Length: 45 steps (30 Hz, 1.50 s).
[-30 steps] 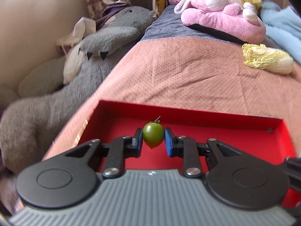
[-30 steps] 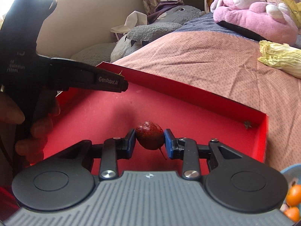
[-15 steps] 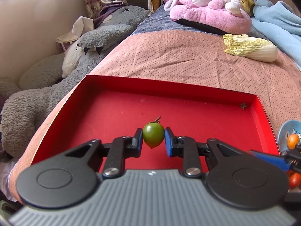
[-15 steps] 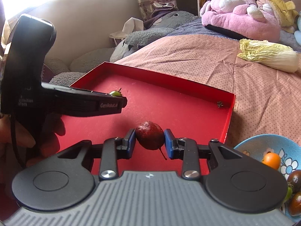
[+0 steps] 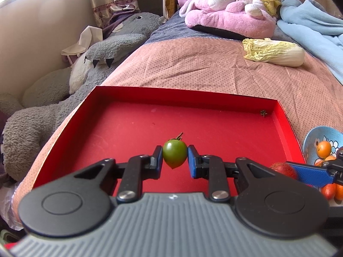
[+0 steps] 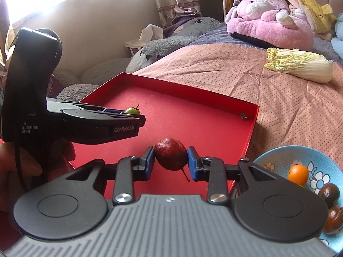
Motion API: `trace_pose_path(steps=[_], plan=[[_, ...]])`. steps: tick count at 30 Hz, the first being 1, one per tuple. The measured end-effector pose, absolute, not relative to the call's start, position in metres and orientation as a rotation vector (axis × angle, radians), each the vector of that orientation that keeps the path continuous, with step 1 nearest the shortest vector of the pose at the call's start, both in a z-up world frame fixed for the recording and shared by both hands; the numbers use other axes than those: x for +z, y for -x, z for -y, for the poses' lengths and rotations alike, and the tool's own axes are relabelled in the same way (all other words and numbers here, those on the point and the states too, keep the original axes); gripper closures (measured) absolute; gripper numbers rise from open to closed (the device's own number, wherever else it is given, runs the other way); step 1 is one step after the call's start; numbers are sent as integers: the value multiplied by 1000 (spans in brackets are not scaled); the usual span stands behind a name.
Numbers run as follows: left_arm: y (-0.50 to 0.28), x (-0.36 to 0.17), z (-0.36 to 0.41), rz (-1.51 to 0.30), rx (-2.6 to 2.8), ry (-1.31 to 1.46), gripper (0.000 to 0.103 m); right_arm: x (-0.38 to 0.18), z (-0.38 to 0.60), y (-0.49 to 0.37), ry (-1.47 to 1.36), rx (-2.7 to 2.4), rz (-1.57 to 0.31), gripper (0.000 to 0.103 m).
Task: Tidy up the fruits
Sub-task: 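Lift and carry the red and green tomatoes with both tools to the blue plate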
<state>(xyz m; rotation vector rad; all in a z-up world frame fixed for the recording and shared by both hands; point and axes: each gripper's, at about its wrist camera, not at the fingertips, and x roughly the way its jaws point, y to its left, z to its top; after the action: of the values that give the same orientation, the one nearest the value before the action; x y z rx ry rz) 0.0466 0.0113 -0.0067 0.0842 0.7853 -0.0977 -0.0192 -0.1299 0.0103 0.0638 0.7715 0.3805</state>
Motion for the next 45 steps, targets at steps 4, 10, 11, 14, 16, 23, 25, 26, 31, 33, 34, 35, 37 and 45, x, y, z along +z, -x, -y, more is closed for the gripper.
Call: trace_pose_path(steps=[4,10,11,14,16,23,25,26,31,33,34,35,37,45], plan=[[-43,-6,-8,-778,-113,-92,75,12,140,25,-76,364,-771,65],[-36,-6,-2,-768,-137,-104,75,15,156,33,-91,331,-761,65],[-35,-6,-2,-766,-138,-106,75,15,160,35,-94,324,-759,65],[-35,-5,-1,-763,-142,-102,75,16,171,37,-102,299,-754,65],[-34,-5,-1,-761,-142,-100,75,16,180,39,-105,279,-752,65],[-31,-4,-1,-756,-154,-102,75,13,214,49,-126,199,-752,65],[-31,-4,0,-756,-157,-103,75,11,224,52,-134,171,-752,65],[-31,-4,1,-756,-158,-105,75,11,229,53,-136,158,-752,65],[-30,-3,3,-751,-163,-104,75,6,251,54,-138,96,-749,65],[-29,-2,4,-747,-167,-107,75,3,256,53,-130,76,-753,65],[-28,-1,5,-744,-170,-111,75,1,259,52,-132,66,-755,65],[-27,0,7,-740,-173,-115,75,-1,261,52,-135,59,-758,65],[-26,1,10,-733,-181,-121,75,-6,265,51,-134,50,-769,65],[-20,6,22,-724,-213,-130,75,-14,273,52,-147,34,-781,63]])
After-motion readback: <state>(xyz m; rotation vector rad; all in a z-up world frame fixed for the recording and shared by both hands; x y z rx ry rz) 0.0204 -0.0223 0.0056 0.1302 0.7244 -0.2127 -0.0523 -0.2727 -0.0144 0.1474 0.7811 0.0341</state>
